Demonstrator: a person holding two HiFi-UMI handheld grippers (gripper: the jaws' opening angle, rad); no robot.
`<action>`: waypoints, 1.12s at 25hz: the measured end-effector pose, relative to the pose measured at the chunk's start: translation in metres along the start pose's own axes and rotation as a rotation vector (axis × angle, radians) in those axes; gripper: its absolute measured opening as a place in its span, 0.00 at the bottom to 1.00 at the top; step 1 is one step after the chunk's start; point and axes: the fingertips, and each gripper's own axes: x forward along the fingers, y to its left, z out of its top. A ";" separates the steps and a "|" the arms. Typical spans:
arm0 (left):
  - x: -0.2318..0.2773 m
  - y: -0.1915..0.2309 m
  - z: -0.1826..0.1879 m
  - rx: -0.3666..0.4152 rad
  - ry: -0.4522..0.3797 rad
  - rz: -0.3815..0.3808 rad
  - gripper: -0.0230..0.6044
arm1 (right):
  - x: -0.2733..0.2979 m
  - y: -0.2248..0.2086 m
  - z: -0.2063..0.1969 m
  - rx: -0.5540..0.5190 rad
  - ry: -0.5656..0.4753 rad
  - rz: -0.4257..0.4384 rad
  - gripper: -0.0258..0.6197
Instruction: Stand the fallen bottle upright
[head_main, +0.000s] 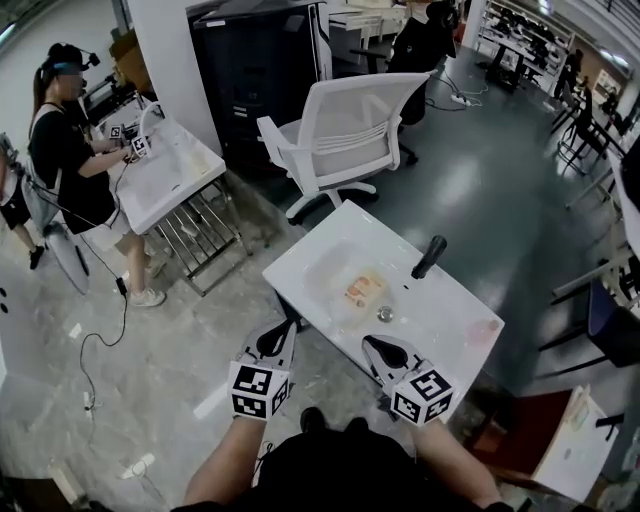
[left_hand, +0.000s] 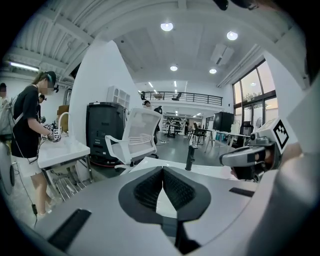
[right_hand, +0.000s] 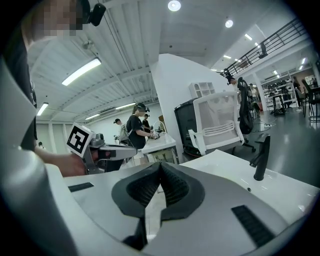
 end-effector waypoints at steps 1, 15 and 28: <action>0.000 0.002 -0.004 -0.001 0.003 -0.008 0.06 | 0.003 0.003 0.000 -0.002 0.002 -0.005 0.06; 0.023 0.016 -0.039 -0.022 0.071 -0.058 0.06 | 0.034 -0.008 -0.045 -0.030 0.106 -0.040 0.11; 0.077 0.005 -0.066 -0.050 0.195 -0.013 0.06 | 0.078 -0.044 -0.084 -0.151 0.235 0.129 0.30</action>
